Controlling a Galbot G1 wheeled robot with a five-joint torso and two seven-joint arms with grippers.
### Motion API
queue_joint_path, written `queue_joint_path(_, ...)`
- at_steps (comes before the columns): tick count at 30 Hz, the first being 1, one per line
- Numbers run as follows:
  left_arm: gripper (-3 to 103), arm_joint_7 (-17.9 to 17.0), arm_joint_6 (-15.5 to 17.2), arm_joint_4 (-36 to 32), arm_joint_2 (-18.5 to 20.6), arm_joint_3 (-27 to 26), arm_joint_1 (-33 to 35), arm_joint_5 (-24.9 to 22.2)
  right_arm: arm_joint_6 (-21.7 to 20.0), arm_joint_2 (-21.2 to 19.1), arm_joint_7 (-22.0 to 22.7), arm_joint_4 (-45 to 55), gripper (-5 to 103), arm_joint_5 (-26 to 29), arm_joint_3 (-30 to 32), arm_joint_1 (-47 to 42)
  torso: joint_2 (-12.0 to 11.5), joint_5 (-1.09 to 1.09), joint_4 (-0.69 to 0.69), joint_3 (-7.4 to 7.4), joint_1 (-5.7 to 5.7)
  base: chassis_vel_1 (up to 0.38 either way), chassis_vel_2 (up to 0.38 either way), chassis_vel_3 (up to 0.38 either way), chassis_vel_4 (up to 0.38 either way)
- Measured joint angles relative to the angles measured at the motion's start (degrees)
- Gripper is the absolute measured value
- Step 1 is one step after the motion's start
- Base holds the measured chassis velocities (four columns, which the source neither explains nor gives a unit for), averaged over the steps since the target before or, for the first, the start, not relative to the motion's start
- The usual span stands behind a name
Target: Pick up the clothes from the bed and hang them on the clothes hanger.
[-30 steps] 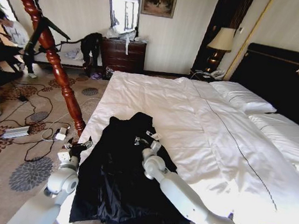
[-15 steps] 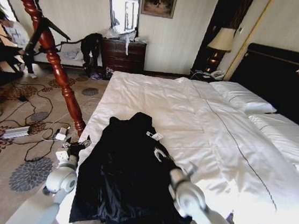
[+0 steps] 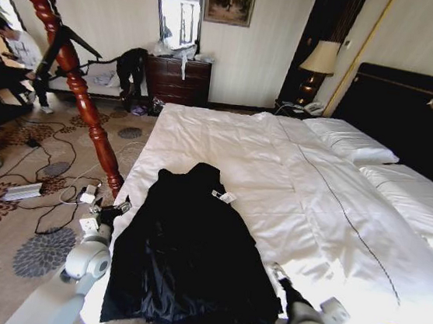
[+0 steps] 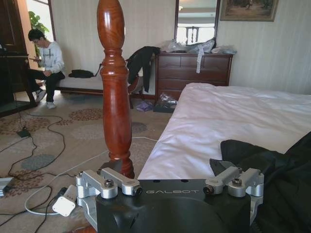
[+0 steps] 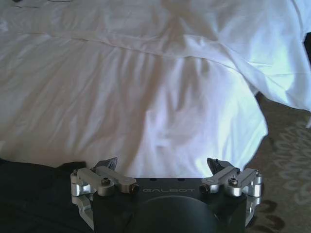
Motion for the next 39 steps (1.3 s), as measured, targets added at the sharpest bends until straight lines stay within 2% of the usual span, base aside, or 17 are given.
queue_joint_path(6, 100, 0.0, 0.0, -2.0, -1.7, -2.9, 3.5, 1.3, -0.4, 0.9, 4.6, -3.8, 100, 0.4, -3.2, -1.2, 0.0, 0.02, 0.03, 0.0, 0.0, 0.0, 0.0, 0.0, 0.0)
queue_joint_path(10, 100, 0.0, 0.0, -2.9, -2.3, -3.9, 4.5, 1.5, -0.4, 1.9, 4.7, -5.8, 100, 0.5, -6.5, -1.1, 0.0, 0.02, 0.03, 0.0, 0.0, 0.0, 0.0, 0.0, 0.0)
queue_joint_path(17, 100, 0.0, 0.0, -3.1, -2.1, -5.0, 5.0, 1.4, -0.2, 3.9, 2.9, -7.1, 100, -2.3, -11.4, -2.2, 0.0, 0.01, 0.01, 0.01, 0.0, 0.0, 0.0, 0.0, 0.0)
queue_joint_path(18, 100, 0.0, 0.0, -3.1, -2.1, -5.1, 5.1, 1.4, -0.1, 4.1, 2.6, -7.2, 103, -2.6, -11.8, -2.2, 0.0, 0.01, 0.01, 0.01, 0.0, 0.0, 0.0, 0.0, 0.0)
queue_joint_path(21, 100, 0.0, 0.0, -3.3, -1.8, -5.2, 5.3, 1.3, 0.8, 4.7, 0.1, -7.2, 99, -4.3, -13.6, -2.0, 0.0, 0.0, 0.01, 0.01, 0.0, 0.0, 0.0, 0.0, 0.0)
queue_joint_path(23, 100, 0.0, 0.0, -3.4, -1.7, -5.2, 5.3, 1.3, 0.8, 4.8, -0.4, -7.2, 94, -4.5, -14.0, -1.8, 0.0, 0.01, 0.01, 0.0, 0.0, 0.0, 0.0, 0.0, 0.0)
queue_joint_path(25, 100, 0.0, 0.0, -3.4, -1.7, -5.1, 5.3, 1.3, 1.0, 5.1, -1.0, -7.6, 84, -5.0, -14.2, -1.2, 0.0, 0.0, 0.02, 0.01, 0.01, 0.0, 0.0, 0.0, 0.0)
queue_joint_path(26, 100, 0.0, 0.0, -3.4, -1.7, -5.0, 5.3, 1.3, 1.1, 5.1, -1.0, -7.9, 84, -5.1, -14.2, -1.0, 0.0, 0.01, 0.02, 0.01, 0.01, 0.0, 0.0, 0.0, 0.0)
queue_joint_path(27, 100, 0.0, 0.0, -3.5, -1.7, -4.8, 5.4, 1.3, 1.2, 5.3, -1.1, -8.3, 73, -5.1, -14.3, -0.8, 0.0, 0.01, 0.02, 0.01, 0.02, 0.0, 0.0, 0.0, 0.0)
queue_joint_path(29, 100, 0.0, 0.0, -3.5, -1.7, -4.7, 5.5, 1.3, 1.3, 5.3, -1.0, -8.3, 73, -5.2, -14.3, -0.8, 0.0, 0.01, 0.01, 0.01, 0.02, 0.0, 0.0, 0.0, 0.0)
queue_joint_path(31, 100, 0.0, 0.0, -3.6, -1.6, -4.7, 5.6, 1.3, 1.6, 5.4, -1.0, -8.0, 62, -5.5, -14.3, -1.3, 0.0, 0.01, 0.01, 0.01, 0.01, 0.0, 0.0, 0.0, 0.0)
queue_joint_path(32, 100, 0.0, 0.0, -3.6, -1.6, -4.7, 5.6, 1.3, 1.6, 5.4, -1.0, -7.8, 62, -5.5, -14.3, -1.5, 0.0, 0.01, 0.01, 0.01, 0.01, 0.0, 0.0, 0.0, 0.0)
queue_joint_path(33, 100, 0.0, 0.0, -3.6, -1.6, -4.7, 5.6, 1.4, 1.7, 5.5, -1.0, -7.2, 51, -5.7, -14.5, -2.0, 0.0, 0.01, 0.01, 0.01, 0.01, 0.0, 0.0, 0.0, 0.0)
queue_joint_path(35, 100, 0.0, 0.0, -3.6, -1.6, -4.7, 5.6, 1.4, 1.9, 5.6, -1.0, -6.8, 51, -6.0, -14.6, -2.3, 0.0, 0.01, 0.01, 0.01, 0.01, 0.0, 0.0, 0.0, 0.0)
queue_joint_path(37, 100, 0.0, 0.0, -3.6, -1.6, -4.6, 5.6, 1.4, 2.1, 5.7, -0.9, -5.0, 40, -6.2, -15.3, -3.5, 0.0, 0.01, 0.01, 0.01, 0.01, 0.0, 0.0, 0.0, 0.0)
queue_joint_path(38, 100, 0.0, 0.0, -3.6, -1.6, -4.6, 5.6, 1.4, 2.1, 5.7, -0.9, -5.0, 40, -6.2, -15.3, -3.5, 0.0, 0.01, 0.01, 0.01, 0.01, 0.0, 0.0, 0.0, 0.0)
queue_joint_path(39, 100, 0.0, 0.0, -3.6, -1.7, -4.5, 5.6, 1.4, 1.9, 5.7, -0.8, -4.3, 35, -6.1, -15.6, -3.9, 0.0, 0.01, 0.01, 0.01, 0.01, 0.0, 0.0, 0.0, 0.0)
